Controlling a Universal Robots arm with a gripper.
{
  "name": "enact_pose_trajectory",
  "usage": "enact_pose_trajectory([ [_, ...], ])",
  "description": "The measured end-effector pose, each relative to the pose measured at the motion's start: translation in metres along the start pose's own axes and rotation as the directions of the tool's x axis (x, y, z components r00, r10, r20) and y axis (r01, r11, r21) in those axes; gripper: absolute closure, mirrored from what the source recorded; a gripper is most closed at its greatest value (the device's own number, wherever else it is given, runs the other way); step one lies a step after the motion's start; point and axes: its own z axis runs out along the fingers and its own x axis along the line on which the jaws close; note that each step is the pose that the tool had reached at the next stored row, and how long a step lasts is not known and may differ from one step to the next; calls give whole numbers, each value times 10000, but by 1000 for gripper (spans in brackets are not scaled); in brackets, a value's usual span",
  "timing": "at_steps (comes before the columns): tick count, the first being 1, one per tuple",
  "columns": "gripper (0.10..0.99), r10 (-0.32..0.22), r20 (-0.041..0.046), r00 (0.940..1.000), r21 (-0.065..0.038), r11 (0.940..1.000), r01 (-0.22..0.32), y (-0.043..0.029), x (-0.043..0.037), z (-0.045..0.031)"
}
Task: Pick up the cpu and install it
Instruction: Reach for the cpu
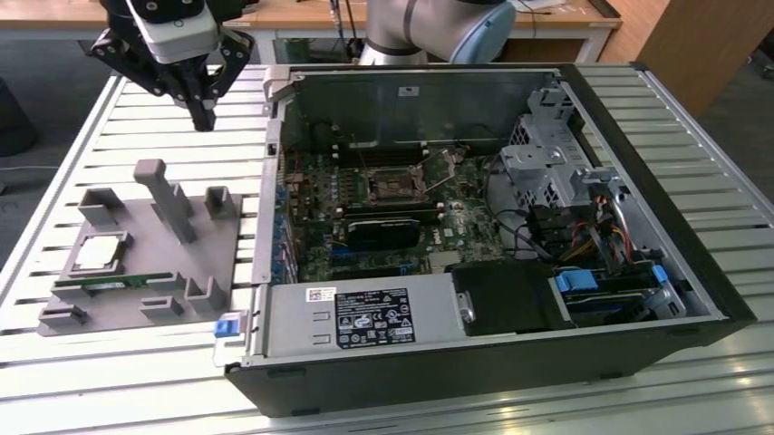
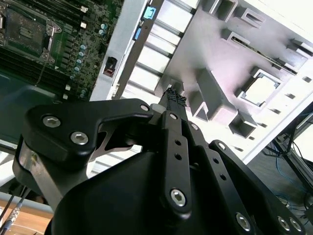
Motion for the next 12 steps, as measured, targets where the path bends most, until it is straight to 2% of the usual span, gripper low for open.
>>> enact_pose_trajectory([
  [12,980,2,-38,10000,3,10000,-2,-8,99,8],
])
